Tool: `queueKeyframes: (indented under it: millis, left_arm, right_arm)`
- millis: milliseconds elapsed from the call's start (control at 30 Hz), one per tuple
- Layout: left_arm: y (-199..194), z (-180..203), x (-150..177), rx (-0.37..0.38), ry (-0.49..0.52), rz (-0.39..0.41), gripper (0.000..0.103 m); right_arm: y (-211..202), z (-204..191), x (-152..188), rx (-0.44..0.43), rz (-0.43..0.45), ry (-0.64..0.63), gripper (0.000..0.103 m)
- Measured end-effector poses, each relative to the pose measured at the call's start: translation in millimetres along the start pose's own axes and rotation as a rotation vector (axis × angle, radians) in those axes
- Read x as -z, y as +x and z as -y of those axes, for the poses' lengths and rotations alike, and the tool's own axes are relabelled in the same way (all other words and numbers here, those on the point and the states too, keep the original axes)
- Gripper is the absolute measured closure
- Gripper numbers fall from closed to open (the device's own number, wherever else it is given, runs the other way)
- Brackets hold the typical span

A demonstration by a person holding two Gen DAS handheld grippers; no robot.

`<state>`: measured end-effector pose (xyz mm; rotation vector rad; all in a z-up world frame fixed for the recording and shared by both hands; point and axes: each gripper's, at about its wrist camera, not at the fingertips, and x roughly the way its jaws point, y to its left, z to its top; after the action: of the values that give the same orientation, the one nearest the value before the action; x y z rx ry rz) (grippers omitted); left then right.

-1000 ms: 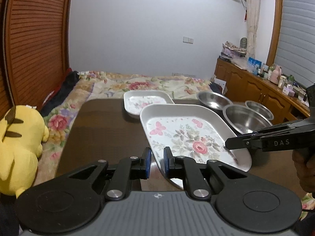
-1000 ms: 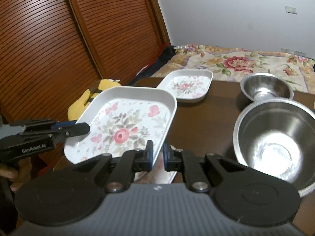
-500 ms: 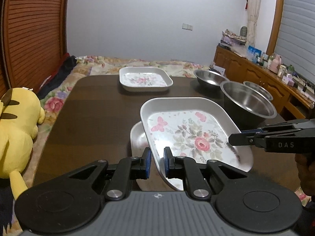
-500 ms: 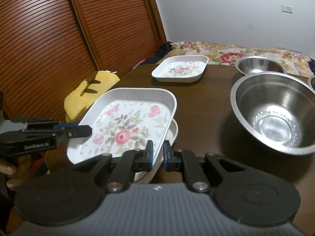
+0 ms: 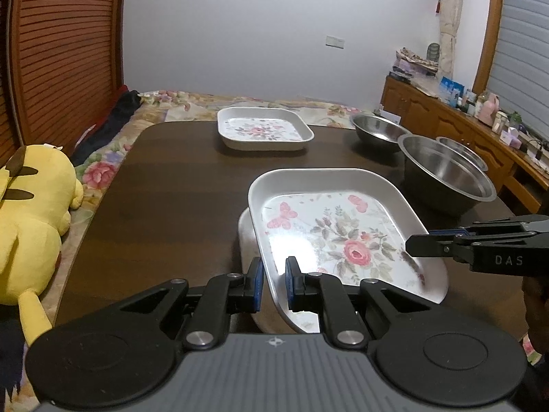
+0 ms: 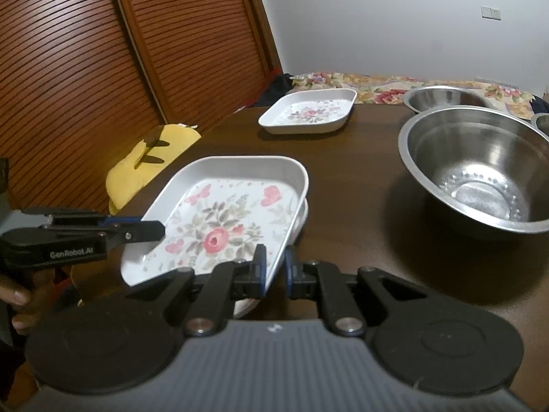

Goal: Organize plates and bowls

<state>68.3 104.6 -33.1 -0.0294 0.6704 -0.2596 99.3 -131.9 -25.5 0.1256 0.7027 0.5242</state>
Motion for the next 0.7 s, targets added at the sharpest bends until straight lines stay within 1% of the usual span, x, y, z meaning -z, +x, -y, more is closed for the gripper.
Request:
queueKeyframes:
  millis: [367,567,700]
  left_arm:
    - [7,-4,0,-0.019,-0.008,-0.006,0.089]
    - [13,0,1,-0.047,0.026,-0.014,0.089]
    - [13,-2,2,-0.046,0.025,-0.012,0.089]
  right_arm:
    - [6,-10,3,0.02,0.008,-0.045,0.091]
    - [6,-13,5,0.039,0.014,-0.062,0.09]
    - [7,-17,6,0.043,0.019,-0.066,0.09]
